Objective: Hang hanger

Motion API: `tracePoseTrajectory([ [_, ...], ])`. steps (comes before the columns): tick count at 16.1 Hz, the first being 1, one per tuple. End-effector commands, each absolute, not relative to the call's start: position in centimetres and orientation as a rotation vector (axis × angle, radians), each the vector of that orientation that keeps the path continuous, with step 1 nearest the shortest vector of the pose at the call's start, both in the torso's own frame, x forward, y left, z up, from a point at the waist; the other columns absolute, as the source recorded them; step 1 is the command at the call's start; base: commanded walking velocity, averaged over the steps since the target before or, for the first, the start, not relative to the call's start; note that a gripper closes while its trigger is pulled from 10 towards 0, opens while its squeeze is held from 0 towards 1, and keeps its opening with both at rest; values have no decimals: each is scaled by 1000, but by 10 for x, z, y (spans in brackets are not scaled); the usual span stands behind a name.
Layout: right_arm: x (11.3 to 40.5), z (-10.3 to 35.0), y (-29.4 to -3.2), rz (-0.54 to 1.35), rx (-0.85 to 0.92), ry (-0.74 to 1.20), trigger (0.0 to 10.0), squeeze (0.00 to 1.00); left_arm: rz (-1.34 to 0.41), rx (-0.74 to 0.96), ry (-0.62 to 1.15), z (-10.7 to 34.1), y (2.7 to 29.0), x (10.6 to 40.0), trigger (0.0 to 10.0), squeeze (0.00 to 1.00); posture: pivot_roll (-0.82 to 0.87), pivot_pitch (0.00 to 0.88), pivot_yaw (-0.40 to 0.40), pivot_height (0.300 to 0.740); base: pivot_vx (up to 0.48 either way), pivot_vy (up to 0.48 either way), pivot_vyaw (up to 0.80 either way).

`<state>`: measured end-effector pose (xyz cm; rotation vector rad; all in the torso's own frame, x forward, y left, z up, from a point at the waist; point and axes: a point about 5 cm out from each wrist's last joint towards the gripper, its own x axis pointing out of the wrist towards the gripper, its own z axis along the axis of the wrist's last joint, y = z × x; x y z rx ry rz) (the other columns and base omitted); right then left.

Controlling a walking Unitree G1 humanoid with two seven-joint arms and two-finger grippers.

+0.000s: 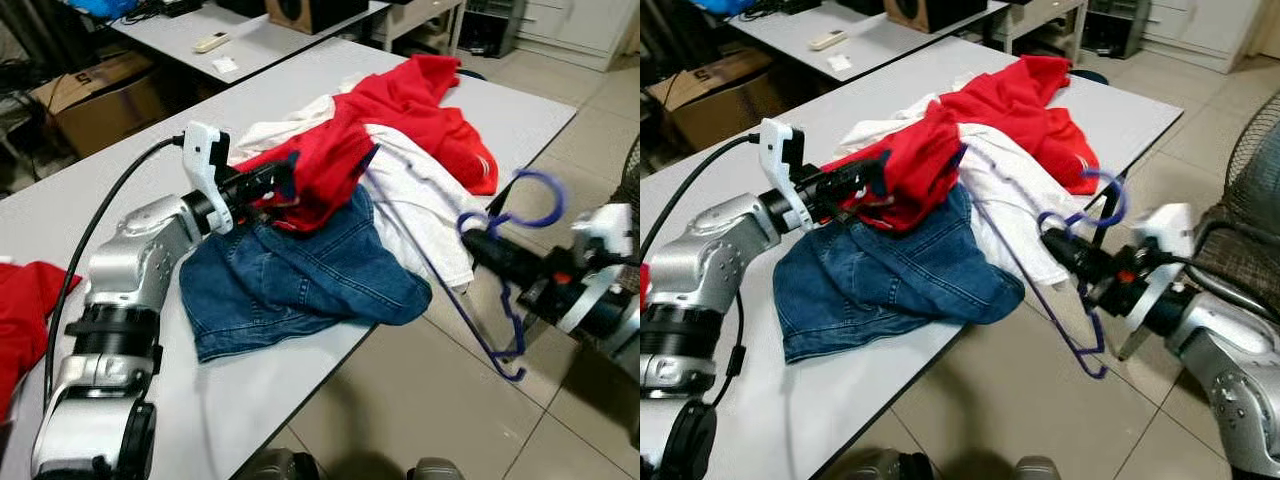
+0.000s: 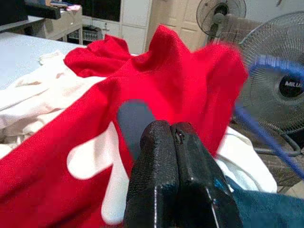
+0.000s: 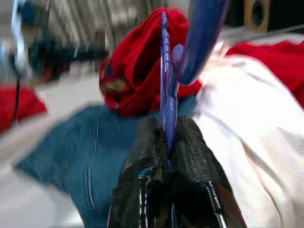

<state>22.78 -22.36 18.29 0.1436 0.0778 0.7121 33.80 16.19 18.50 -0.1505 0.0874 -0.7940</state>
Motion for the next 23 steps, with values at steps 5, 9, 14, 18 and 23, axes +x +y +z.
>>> tracePoseTrajectory([
  [5, 212, 200, -237, 637, 435, -79, 10000, 0, -818, -9, 84, 175, 123, 327, 10000, 0, -304, 0, 110, 740, 0, 0, 0],
  [9, 205, 189, -242, 593, 605, -87, 10000, 0, -830, 28, 19, 175, 91, 328, 10000, 0, -314, 0, 110, 740, 0, 0, 0],
  [14, 200, 199, -226, 688, 592, -63, 10000, 0, -653, 264, 20, 156, 87, 344, 10000, 0, -332, 0, 134, 740, 0, 0, 0],
  [18, 198, 213, -198, 849, 506, -45, 10000, 0, -348, 362, -35, 168, 136, 364, 10000, 0, -326, 0, 136, 740, 0, 0, 0],
  [23, 199, 246, -190, 916, 472, -162, 10000, 0, -612, 26, -333, 215, 162, 340, 10000, 0, -310, 0, 139, 740, 0, 0, 0],
])
